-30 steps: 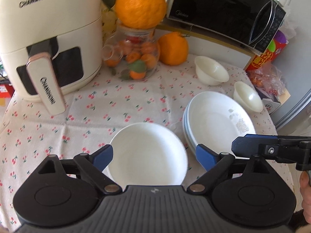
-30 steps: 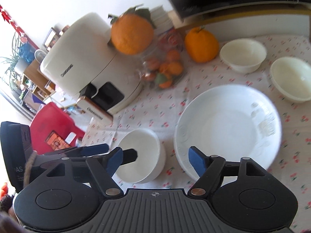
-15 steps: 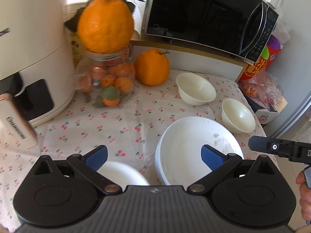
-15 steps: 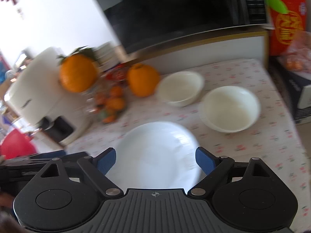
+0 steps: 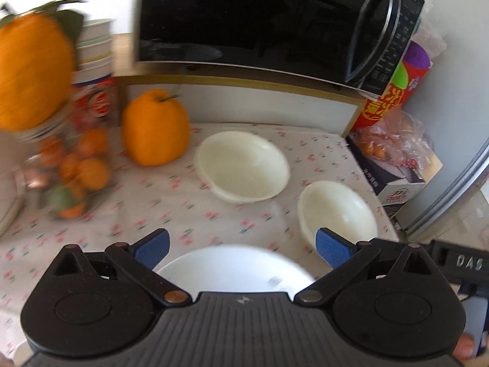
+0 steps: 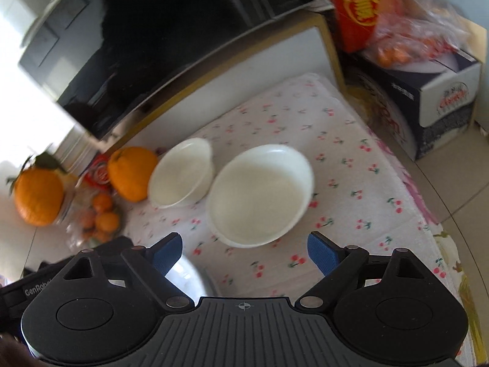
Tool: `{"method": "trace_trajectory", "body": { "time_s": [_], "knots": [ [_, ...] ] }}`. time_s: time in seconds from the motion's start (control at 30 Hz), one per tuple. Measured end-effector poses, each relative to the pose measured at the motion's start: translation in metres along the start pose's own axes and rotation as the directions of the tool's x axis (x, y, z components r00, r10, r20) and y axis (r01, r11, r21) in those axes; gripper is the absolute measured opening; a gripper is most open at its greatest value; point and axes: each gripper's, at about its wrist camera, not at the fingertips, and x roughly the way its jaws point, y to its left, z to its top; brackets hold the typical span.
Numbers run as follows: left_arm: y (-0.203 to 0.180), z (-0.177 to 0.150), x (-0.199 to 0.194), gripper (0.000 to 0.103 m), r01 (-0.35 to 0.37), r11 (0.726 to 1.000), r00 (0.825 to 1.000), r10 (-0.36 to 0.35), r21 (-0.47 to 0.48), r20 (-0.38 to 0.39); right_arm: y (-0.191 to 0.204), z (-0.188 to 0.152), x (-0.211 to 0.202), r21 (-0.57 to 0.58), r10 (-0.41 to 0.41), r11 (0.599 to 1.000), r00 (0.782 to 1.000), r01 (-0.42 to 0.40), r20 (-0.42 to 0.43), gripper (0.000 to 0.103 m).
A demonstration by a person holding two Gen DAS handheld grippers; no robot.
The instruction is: Organize plates and bowls
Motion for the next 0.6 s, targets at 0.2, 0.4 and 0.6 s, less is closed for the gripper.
{"method": "trace_trajectory", "body": {
  "time_s": [0.2,0.4,0.6],
  "knots": [
    [-0.029,0.009,0.03,0.081,0.036,0.997,0.999,-0.036,0.075,-0.003,-0.023,0.014,0.007,0.068,-0.052,0.996,0.998,0.049,0.042,0.089],
    [-0.044,0.012,0.055,0.05,0.057,0.994,0.998,-0.052,0.098,-0.047,-0.042,0.021,0.014,0.136,-0.033,0.99,0.999,0.03,0.023,0.067],
    [-0.051,0.009,0.068,0.035,0.063,0.994,0.995,-0.056,0.086,-0.082,-0.048,0.025,0.025,0.174,-0.01,0.985,1.0,0.009,0.003,0.046]
  ]
}}
